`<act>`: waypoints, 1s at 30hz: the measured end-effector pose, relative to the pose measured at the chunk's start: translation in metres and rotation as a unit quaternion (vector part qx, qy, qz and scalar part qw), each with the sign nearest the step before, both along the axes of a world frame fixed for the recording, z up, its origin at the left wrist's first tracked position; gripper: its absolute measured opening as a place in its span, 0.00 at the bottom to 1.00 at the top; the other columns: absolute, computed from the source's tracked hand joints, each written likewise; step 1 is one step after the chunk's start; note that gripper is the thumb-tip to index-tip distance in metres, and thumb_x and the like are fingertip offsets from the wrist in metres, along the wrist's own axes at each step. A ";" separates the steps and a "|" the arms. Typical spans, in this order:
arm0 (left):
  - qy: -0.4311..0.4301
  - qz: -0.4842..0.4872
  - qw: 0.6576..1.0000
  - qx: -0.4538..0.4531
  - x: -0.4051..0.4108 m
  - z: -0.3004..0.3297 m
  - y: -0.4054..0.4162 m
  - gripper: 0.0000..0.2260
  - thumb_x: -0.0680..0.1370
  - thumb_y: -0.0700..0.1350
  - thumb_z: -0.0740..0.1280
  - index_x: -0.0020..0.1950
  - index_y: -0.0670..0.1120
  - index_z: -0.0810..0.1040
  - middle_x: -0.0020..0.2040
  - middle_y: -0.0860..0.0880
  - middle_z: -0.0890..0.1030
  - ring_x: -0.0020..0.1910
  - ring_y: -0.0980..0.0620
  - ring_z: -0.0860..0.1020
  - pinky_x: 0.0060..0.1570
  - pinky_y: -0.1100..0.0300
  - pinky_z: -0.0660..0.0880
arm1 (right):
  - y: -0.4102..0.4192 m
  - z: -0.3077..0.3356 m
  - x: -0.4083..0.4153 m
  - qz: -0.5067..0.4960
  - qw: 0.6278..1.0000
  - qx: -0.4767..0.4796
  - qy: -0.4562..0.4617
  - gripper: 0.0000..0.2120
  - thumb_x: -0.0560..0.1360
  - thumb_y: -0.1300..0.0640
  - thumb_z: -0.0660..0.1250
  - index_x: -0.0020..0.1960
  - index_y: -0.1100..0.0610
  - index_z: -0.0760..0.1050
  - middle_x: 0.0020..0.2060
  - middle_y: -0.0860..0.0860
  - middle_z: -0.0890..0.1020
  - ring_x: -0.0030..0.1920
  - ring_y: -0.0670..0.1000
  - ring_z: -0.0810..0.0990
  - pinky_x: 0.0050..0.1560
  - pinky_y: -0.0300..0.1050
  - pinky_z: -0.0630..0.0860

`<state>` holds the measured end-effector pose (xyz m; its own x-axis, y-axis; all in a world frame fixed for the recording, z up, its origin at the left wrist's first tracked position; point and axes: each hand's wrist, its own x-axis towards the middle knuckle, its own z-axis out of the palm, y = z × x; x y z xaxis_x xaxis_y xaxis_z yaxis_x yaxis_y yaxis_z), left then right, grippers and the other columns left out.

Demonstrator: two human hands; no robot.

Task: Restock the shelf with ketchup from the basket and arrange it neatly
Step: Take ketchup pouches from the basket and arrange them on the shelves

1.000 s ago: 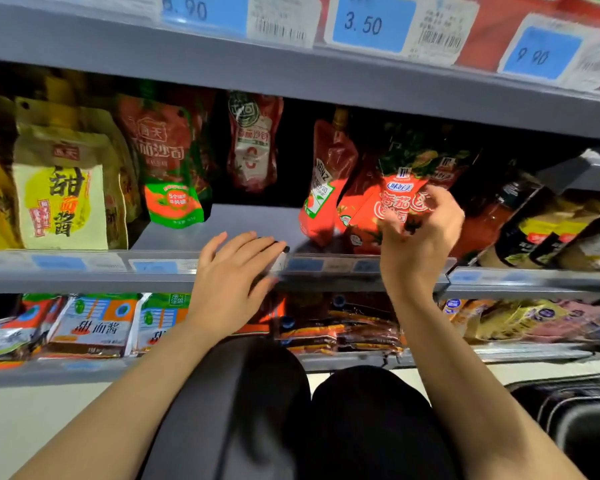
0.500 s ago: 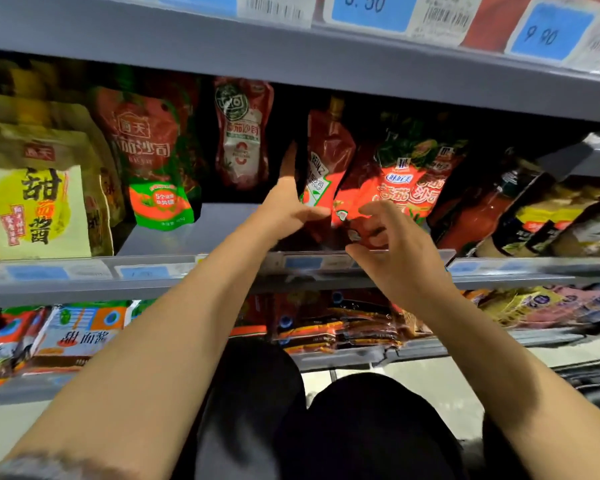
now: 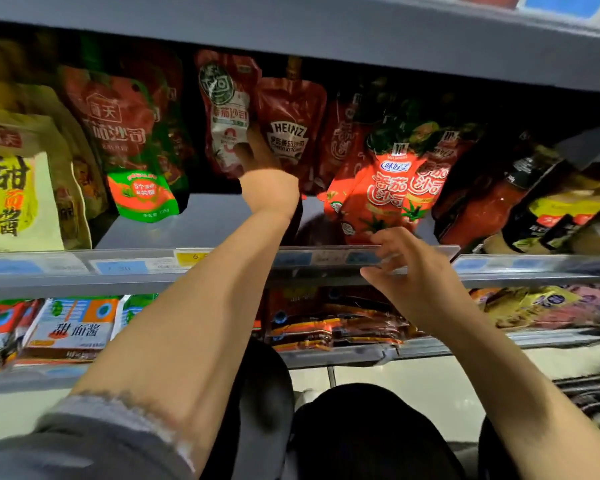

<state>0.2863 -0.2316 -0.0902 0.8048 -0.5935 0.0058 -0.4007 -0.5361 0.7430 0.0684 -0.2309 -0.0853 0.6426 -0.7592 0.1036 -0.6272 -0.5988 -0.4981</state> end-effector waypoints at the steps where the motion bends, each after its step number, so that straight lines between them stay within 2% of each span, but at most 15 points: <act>1: -0.031 -0.022 0.999 0.015 -0.002 -0.002 -0.006 0.14 0.82 0.39 0.59 0.65 0.33 0.72 0.58 0.41 0.76 0.42 0.65 0.76 0.28 0.72 0.62 | -0.001 -0.001 -0.001 -0.001 1.000 0.002 0.003 0.20 0.74 0.50 0.69 0.63 0.50 0.69 0.50 0.44 0.74 0.48 0.46 0.76 0.38 0.28 0.70; 3: -0.069 -0.020 0.997 0.010 -0.006 0.003 -0.003 0.16 0.83 0.40 0.58 0.67 0.33 0.69 0.68 0.38 0.71 0.64 0.49 0.73 0.41 0.71 0.64 | -0.002 -0.002 -0.001 -0.001 1.000 0.000 0.006 0.20 0.74 0.49 0.69 0.64 0.50 0.68 0.51 0.43 0.74 0.48 0.46 0.76 0.39 0.31 0.71; 4: -0.048 0.008 0.999 -0.011 -0.004 -0.001 -0.004 0.18 0.82 0.42 0.60 0.70 0.34 0.66 0.70 0.39 0.69 0.69 0.44 0.69 0.48 0.72 0.67 | -0.002 -0.002 -0.001 0.001 1.000 -0.005 0.007 0.20 0.74 0.49 0.68 0.64 0.49 0.68 0.51 0.43 0.74 0.48 0.46 0.77 0.40 0.33 0.72; 6: -0.032 0.049 0.997 -0.052 0.000 -0.001 -0.007 0.26 0.78 0.47 0.67 0.71 0.35 0.65 0.69 0.37 0.70 0.70 0.41 0.67 0.53 0.68 0.71 | -0.002 -0.002 -0.001 0.003 1.000 -0.016 0.004 0.20 0.74 0.48 0.68 0.64 0.49 0.69 0.52 0.44 0.75 0.48 0.46 0.77 0.43 0.36 0.73; 8: 0.010 0.048 0.997 -0.066 -0.002 0.000 0.001 0.18 0.76 0.47 0.69 0.55 0.32 0.75 0.54 0.34 0.77 0.63 0.38 0.73 0.47 0.57 0.71 | 0.000 0.002 -0.001 0.007 1.000 -0.023 -0.001 0.19 0.74 0.49 0.68 0.63 0.50 0.69 0.52 0.45 0.76 0.48 0.47 0.77 0.45 0.38 0.75; 9: 0.041 0.045 0.996 -0.067 -0.006 0.003 0.005 0.20 0.76 0.49 0.70 0.52 0.30 0.75 0.52 0.33 0.78 0.61 0.37 0.74 0.45 0.56 0.70 | 0.001 0.006 -0.002 0.007 1.000 -0.027 -0.003 0.19 0.74 0.49 0.68 0.63 0.50 0.70 0.52 0.45 0.76 0.48 0.47 0.77 0.45 0.39 0.76; 12: 0.060 0.028 0.989 -0.132 -0.032 0.022 0.032 0.32 0.75 0.50 0.71 0.69 0.33 0.62 0.69 0.37 0.65 0.68 0.43 0.66 0.60 0.56 0.66 | 0.013 0.023 -0.010 0.016 0.999 -0.043 -0.020 0.17 0.73 0.51 0.70 0.61 0.52 0.72 0.50 0.47 0.77 0.48 0.49 0.78 0.46 0.42 0.75; 14: 0.046 -0.037 0.979 -0.197 -0.063 0.033 0.060 0.32 0.76 0.46 0.70 0.74 0.40 0.58 0.70 0.44 0.62 0.66 0.51 0.66 0.60 0.65 0.63 | 0.025 0.035 -0.021 0.027 0.998 -0.046 -0.034 0.16 0.73 0.52 0.71 0.59 0.53 0.74 0.50 0.49 0.78 0.47 0.50 0.78 0.47 0.46 0.76; 16: 0.046 -0.123 0.963 -0.235 -0.095 0.036 0.082 0.26 0.76 0.44 0.70 0.71 0.47 0.63 0.65 0.52 0.66 0.56 0.67 0.70 0.53 0.76 0.65 | 0.038 0.048 -0.041 0.020 0.998 -0.046 -0.044 0.14 0.72 0.51 0.71 0.57 0.52 0.75 0.50 0.48 0.78 0.46 0.50 0.78 0.48 0.47 0.76; 19: -0.013 -0.224 0.942 -0.249 -0.141 0.045 0.106 0.10 0.75 0.41 0.70 0.55 0.49 0.76 0.54 0.53 0.75 0.47 0.68 0.74 0.46 0.79 0.67 | 0.055 0.066 -0.093 -0.035 0.998 -0.045 -0.034 0.13 0.73 0.51 0.70 0.56 0.50 0.76 0.48 0.45 0.78 0.45 0.46 0.78 0.46 0.38 0.74; 21: -0.126 -0.303 0.904 -0.275 -0.164 0.049 0.113 0.04 0.74 0.38 0.70 0.47 0.45 0.79 0.47 0.51 0.79 0.46 0.58 0.77 0.47 0.70 0.72 | 0.068 0.072 -0.136 -0.087 0.994 -0.041 -0.047 0.12 0.72 0.53 0.71 0.54 0.53 0.78 0.46 0.46 0.78 0.44 0.47 0.78 0.44 0.35 0.72; 23: -0.188 -0.356 0.868 -0.292 -0.187 0.059 0.118 0.03 0.73 0.40 0.69 0.46 0.43 0.81 0.46 0.51 0.80 0.45 0.55 0.77 0.46 0.60 0.76 | 0.079 0.071 -0.179 -0.131 0.988 -0.052 -0.065 0.09 0.71 0.58 0.73 0.51 0.57 0.80 0.45 0.51 0.80 0.43 0.52 0.79 0.45 0.37 0.73; 26: -0.227 -0.415 0.835 -0.282 -0.230 0.077 0.127 0.06 0.74 0.45 0.67 0.48 0.46 0.80 0.47 0.51 0.80 0.47 0.55 0.76 0.43 0.57 0.75 | 0.095 0.062 -0.233 -0.218 0.974 0.004 -0.065 0.05 0.71 0.58 0.73 0.45 0.55 0.78 0.41 0.52 0.81 0.40 0.52 0.77 0.44 0.41 0.70; 28: -0.286 -0.471 0.788 -0.273 -0.264 0.080 0.133 0.07 0.75 0.47 0.65 0.48 0.47 0.81 0.47 0.50 0.81 0.46 0.51 0.78 0.38 0.55 0.75 | 0.098 0.056 -0.261 -0.260 0.960 0.042 -0.091 0.06 0.71 0.56 0.73 0.42 0.52 0.75 0.39 0.52 0.80 0.40 0.52 0.77 0.44 0.45 0.72; 30: -0.323 -0.540 0.737 -0.248 -0.295 0.075 0.134 0.08 0.75 0.48 0.63 0.47 0.48 0.81 0.46 0.51 0.82 0.44 0.49 0.80 0.34 0.57 0.76 | 0.100 0.049 -0.284 -0.302 0.944 0.075 -0.112 0.06 0.71 0.56 0.73 0.42 0.52 0.76 0.38 0.50 0.79 0.38 0.50 0.76 0.42 0.40 0.71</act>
<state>-0.0084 -0.0976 -0.0156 -0.4011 -0.6815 0.6122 -0.7506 0.6276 0.2069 -0.2151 -0.1312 -0.0364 0.0620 -0.9970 0.0473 -0.7008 -0.0773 -0.7092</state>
